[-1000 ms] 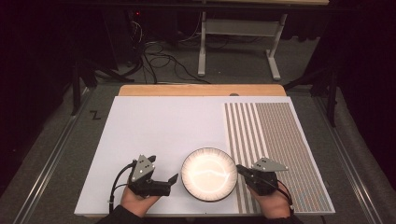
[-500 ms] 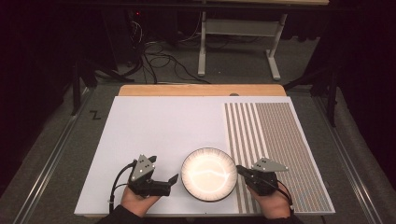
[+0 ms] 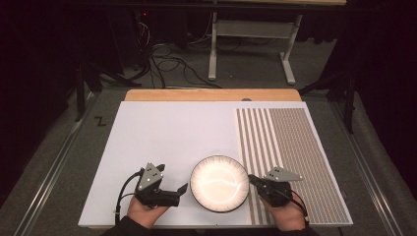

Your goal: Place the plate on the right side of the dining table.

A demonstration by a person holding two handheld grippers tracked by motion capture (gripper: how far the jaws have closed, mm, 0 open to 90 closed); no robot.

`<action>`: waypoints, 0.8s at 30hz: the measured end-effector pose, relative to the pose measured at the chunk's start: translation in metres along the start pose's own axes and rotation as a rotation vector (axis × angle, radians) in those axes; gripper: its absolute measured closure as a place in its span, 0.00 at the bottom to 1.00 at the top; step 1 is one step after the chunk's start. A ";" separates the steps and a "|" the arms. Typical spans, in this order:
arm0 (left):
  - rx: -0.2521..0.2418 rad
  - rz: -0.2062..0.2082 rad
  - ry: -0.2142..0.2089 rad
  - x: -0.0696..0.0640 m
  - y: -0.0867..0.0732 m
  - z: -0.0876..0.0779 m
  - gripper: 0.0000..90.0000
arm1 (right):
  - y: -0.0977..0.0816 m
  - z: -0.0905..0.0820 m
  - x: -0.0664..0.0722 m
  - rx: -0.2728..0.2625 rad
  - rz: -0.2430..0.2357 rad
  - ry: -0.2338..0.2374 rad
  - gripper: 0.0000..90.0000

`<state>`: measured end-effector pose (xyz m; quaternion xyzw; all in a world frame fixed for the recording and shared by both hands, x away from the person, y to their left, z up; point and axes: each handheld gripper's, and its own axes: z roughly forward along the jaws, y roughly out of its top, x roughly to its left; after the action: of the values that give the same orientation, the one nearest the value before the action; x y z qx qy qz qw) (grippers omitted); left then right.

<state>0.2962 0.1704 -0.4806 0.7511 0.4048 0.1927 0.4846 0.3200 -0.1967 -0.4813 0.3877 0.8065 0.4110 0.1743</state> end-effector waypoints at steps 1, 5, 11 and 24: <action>0.001 0.000 0.000 0.000 0.000 0.000 0.01 | 0.000 0.000 0.000 -0.002 0.001 -0.001 1.00; 0.001 -0.001 -0.002 0.000 0.000 0.000 0.01 | 0.000 0.000 0.001 -0.001 0.000 -0.006 1.00; 0.002 -0.006 -0.003 0.000 0.000 0.001 0.01 | 0.000 0.000 0.001 -0.002 0.002 -0.005 1.00; 0.002 -0.008 -0.007 0.000 0.000 0.000 0.01 | 0.000 0.003 0.007 0.006 -0.020 -0.007 1.00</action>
<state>0.2963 0.1707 -0.4807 0.7507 0.4062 0.1878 0.4860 0.3175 -0.1899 -0.4826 0.3814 0.8110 0.4054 0.1802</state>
